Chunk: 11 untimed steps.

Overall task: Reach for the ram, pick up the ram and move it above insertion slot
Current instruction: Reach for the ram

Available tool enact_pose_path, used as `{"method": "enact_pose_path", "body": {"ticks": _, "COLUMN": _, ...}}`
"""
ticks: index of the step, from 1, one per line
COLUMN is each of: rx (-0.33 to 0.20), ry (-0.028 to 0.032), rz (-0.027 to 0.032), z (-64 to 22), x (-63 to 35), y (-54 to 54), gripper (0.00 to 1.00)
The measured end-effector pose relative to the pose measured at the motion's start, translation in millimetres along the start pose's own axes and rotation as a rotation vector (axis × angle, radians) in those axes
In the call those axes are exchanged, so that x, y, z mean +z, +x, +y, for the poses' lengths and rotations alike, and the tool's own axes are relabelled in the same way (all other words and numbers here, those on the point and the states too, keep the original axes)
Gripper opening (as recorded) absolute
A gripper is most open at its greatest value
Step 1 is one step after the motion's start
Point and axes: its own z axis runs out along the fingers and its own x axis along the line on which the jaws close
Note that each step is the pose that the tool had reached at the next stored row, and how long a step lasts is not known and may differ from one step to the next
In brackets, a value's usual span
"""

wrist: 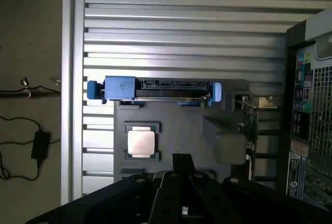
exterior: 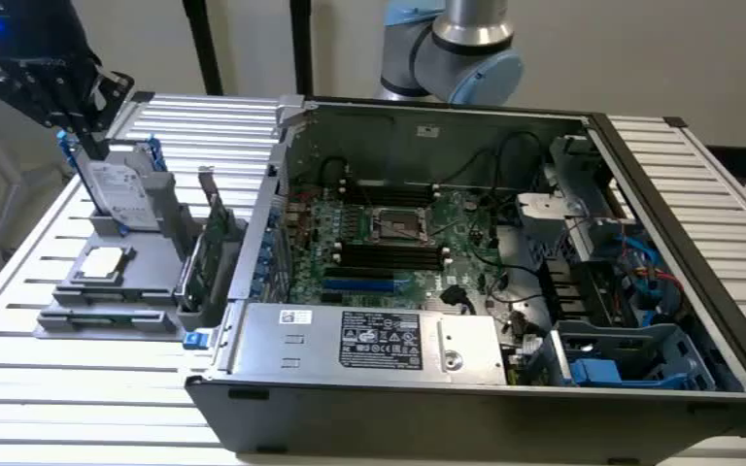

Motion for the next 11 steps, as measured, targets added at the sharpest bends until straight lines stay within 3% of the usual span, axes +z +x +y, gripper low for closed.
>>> {"method": "enact_pose_path", "body": {"ticks": 11, "rx": 0.0, "ry": 0.0, "rz": -0.0001, "z": 0.0, "x": -0.4, "y": 0.0, "gripper": 0.11}}
